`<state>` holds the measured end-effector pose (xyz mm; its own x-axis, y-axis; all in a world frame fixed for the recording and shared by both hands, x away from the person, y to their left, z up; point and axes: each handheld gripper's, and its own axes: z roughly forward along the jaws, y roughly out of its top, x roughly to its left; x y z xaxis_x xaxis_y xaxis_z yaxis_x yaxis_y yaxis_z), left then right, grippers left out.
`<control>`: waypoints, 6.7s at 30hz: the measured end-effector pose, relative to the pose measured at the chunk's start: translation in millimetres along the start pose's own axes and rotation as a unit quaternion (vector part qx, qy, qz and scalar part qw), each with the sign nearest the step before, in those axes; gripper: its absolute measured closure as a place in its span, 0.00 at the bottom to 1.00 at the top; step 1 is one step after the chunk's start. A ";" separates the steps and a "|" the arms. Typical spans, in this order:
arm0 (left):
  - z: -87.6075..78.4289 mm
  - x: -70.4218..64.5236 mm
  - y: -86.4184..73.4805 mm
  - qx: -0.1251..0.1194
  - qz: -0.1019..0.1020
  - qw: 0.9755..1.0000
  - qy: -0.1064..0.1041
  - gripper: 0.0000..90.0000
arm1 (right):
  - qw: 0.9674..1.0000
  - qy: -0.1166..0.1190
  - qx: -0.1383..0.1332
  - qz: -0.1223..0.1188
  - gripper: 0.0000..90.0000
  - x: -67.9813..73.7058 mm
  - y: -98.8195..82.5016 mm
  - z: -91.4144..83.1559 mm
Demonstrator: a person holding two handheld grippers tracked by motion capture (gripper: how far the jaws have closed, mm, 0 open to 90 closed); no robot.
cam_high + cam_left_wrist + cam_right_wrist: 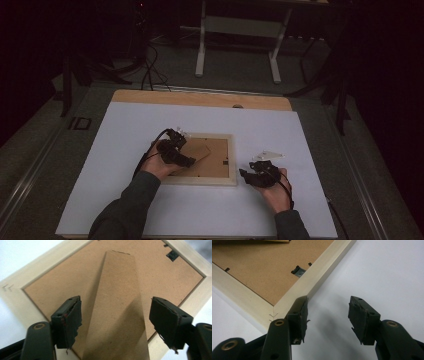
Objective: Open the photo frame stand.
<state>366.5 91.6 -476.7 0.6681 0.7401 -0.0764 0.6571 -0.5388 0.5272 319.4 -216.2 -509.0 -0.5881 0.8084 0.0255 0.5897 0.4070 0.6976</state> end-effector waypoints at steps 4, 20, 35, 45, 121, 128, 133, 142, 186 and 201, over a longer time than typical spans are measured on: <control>5.3 -1.3 2.1 0.008 0.004 1.000 -0.004 0.35 | 1.000 0.001 0.000 0.001 0.55 0.0 -0.1 0.2; 18.7 -2.1 6.2 0.039 0.009 0.999 0.003 0.39 | 1.000 0.006 0.000 0.001 0.54 1.0 -0.2 1.3; 26.2 -4.0 11.8 0.057 0.006 0.998 0.006 0.42 | 1.000 0.006 -0.001 0.002 0.54 0.1 -0.6 0.9; 27.9 -2.0 12.0 0.058 0.004 0.998 -0.002 0.42 | 1.000 0.006 0.000 0.002 0.54 0.2 -1.1 2.1; 24.2 -18.0 1.7 -0.003 0.065 0.996 0.063 0.45 | 0.998 0.028 -0.021 0.056 0.54 -29.0 45.7 8.1; 20.8 -21.7 0.1 -0.013 0.069 0.995 0.077 0.45 | 0.997 0.038 -0.018 0.062 0.56 -28.0 53.4 15.4; 18.5 -26.3 -1.0 -0.023 0.082 0.992 0.092 0.45 | 0.997 0.043 -0.015 0.067 0.58 -27.1 59.1 20.0; 14.7 -32.9 -2.0 -0.038 0.103 0.988 0.112 0.45 | 0.996 0.043 -0.012 0.072 0.62 -26.9 68.6 25.9; 11.0 -44.3 -11.5 -0.087 0.142 0.974 0.153 0.45 | 0.975 0.136 0.031 0.175 0.59 -48.6 85.1 55.9; 10.5 -41.2 -11.3 -0.085 0.138 0.976 0.142 0.45 | 0.973 0.138 0.017 0.186 0.64 -50.0 81.9 51.0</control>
<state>335.3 63.0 -488.4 0.6726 0.6703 0.3136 0.3813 -0.6771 0.6294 425.2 -201.5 -489.7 -0.4542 0.7592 0.4662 0.8050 0.1255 0.5799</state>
